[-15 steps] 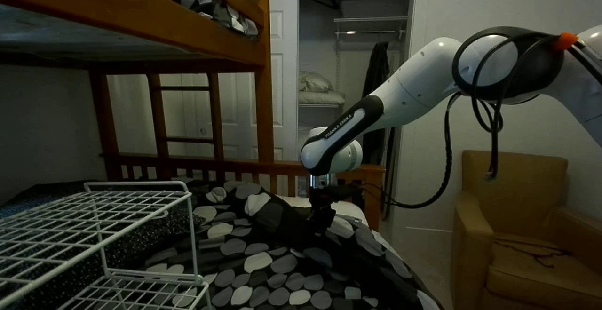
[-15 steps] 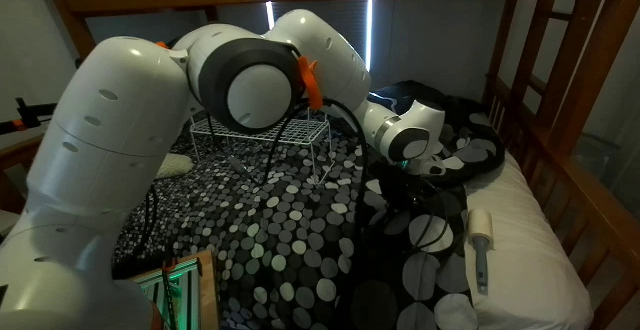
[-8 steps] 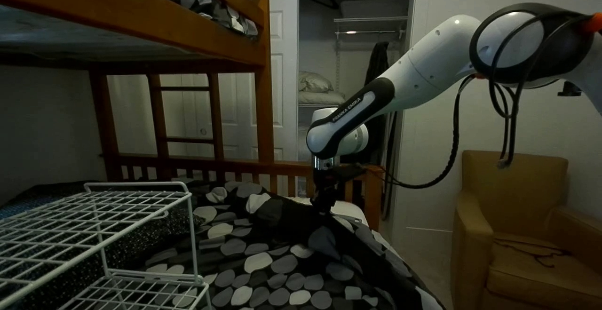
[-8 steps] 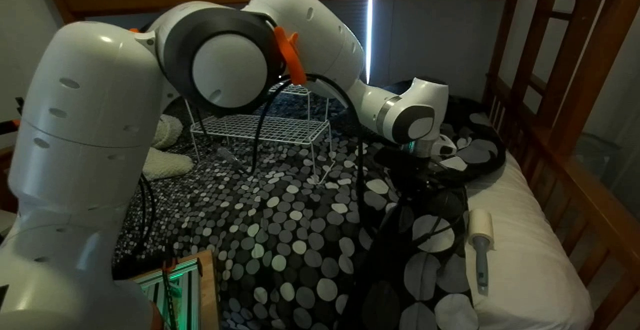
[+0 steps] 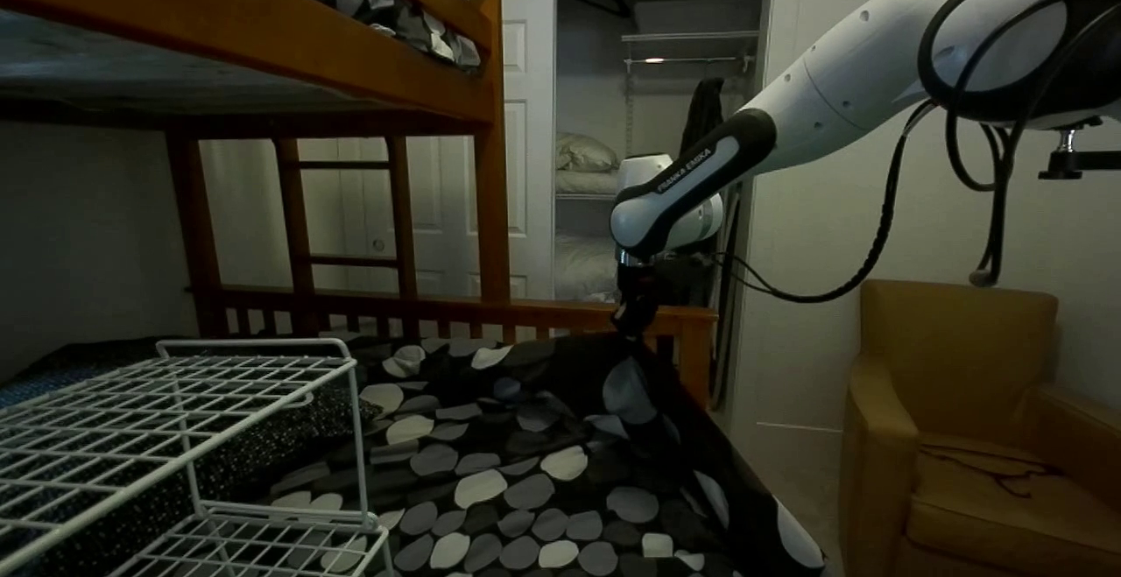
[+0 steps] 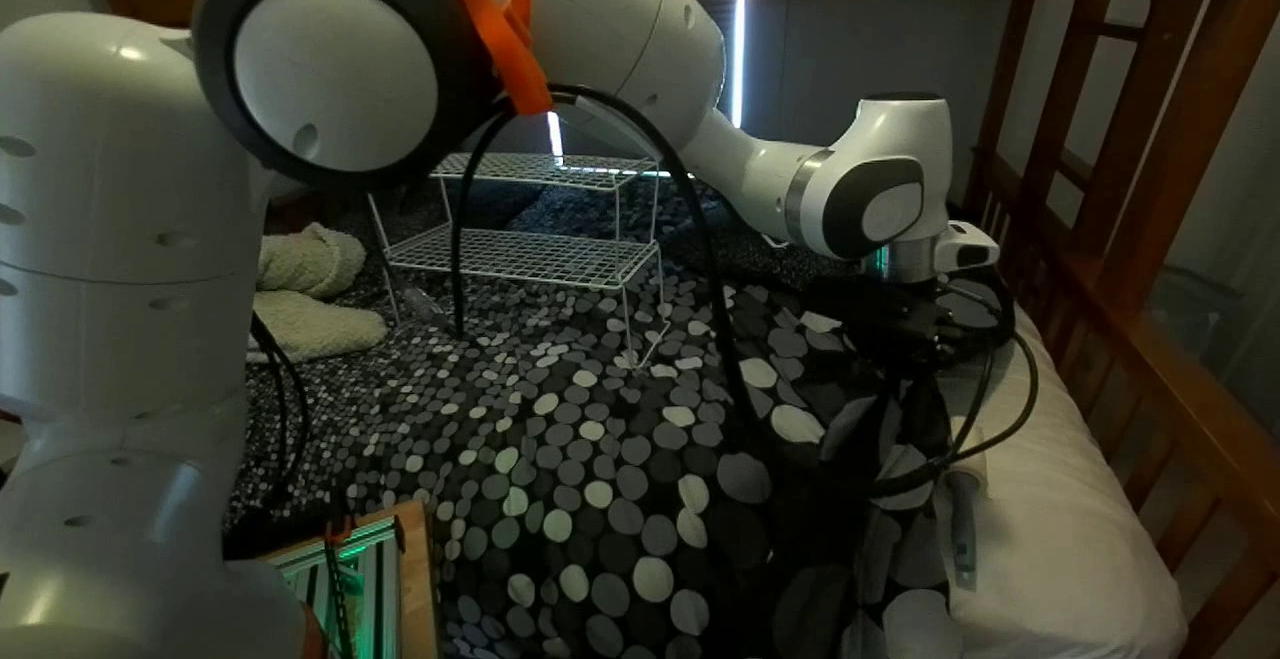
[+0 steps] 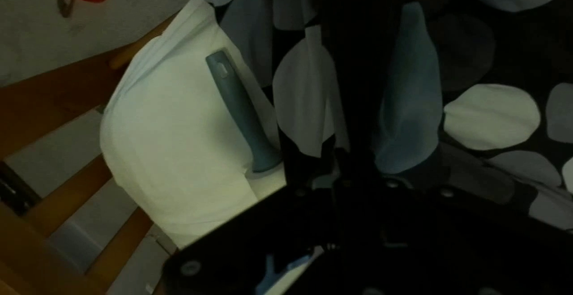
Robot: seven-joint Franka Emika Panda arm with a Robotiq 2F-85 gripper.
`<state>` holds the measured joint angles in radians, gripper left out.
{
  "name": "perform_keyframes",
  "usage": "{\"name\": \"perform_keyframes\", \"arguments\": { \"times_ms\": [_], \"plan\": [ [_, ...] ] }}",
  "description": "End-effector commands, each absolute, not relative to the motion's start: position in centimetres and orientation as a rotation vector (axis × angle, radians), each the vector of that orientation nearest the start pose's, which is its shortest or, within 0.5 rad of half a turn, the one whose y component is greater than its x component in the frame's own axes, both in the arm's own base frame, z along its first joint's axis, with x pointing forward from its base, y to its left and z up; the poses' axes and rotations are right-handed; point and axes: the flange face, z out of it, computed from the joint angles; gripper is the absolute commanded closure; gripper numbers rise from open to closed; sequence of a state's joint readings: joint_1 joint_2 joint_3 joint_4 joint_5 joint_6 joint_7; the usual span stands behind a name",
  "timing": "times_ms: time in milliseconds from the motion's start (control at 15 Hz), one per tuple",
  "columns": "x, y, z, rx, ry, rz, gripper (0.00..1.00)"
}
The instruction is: Put the lint roller on the right end of the bed then put the comforter over it
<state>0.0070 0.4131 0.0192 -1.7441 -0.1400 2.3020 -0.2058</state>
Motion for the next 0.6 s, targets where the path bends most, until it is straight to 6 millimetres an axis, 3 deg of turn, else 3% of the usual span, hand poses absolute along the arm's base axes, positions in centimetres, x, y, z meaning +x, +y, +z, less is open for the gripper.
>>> {"name": "perform_keyframes", "arguments": {
  "times_ms": [0,400,533],
  "plan": [
    [67.1,0.9,35.5,-3.213,-0.501,-0.230,0.96],
    [66.9,1.0,35.4,-3.211,-0.505,-0.233,0.99],
    [68.6,-2.0,36.4,-3.257,-0.406,-0.354,0.99]
  ]
}}
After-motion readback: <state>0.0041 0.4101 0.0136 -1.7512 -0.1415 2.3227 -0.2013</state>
